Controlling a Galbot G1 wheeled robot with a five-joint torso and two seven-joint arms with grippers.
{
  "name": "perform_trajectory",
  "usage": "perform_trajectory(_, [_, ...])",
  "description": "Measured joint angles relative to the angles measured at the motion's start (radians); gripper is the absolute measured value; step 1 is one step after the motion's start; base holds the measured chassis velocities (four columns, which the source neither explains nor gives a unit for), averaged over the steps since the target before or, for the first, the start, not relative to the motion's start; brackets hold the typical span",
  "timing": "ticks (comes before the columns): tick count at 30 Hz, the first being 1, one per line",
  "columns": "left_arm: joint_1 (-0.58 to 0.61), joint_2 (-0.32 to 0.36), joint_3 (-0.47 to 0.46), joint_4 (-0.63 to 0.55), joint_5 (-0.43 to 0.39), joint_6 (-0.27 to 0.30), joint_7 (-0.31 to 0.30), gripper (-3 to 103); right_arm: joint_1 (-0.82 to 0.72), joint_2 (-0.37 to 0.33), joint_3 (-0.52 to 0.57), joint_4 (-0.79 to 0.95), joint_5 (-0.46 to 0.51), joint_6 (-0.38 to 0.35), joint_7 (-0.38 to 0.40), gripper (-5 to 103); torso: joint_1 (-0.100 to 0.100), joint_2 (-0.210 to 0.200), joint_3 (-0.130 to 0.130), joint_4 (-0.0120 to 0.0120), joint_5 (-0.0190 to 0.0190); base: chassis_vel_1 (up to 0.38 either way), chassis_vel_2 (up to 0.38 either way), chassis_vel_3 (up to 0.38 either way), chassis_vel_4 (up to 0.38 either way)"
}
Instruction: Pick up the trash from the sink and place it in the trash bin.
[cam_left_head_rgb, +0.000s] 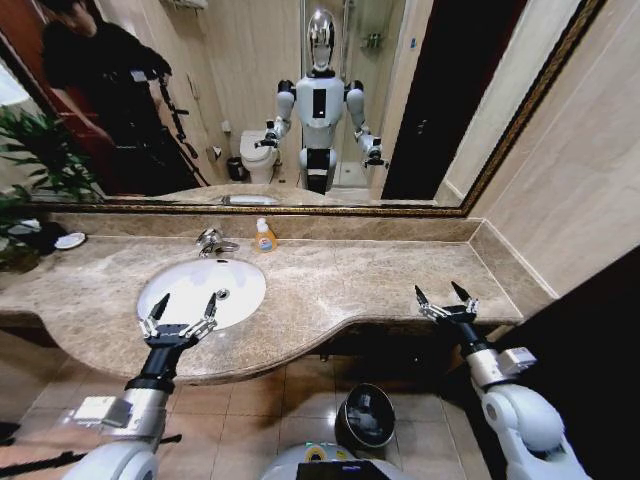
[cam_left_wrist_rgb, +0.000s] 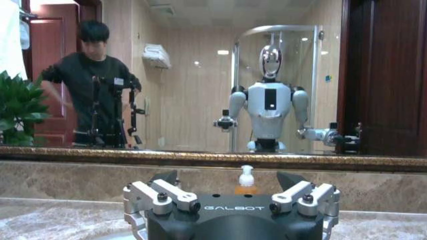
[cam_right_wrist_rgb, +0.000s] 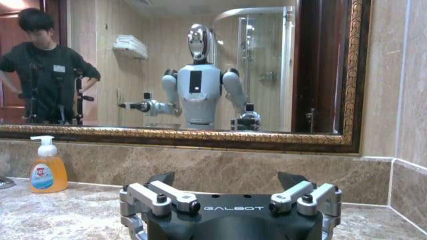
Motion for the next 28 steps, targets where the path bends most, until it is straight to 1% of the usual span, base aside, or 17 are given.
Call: perform_trajectory(28, [0.000, 0.000, 0.000, 0.000, 0.000, 0.000, 0.000, 100, 0.000, 0.000, 0.000, 0.000, 0.000, 0.000, 0.000, 100, 0.000, 0.000, 0.000, 0.0000, 0.0000, 0.000, 0.000, 0.000, 0.000])
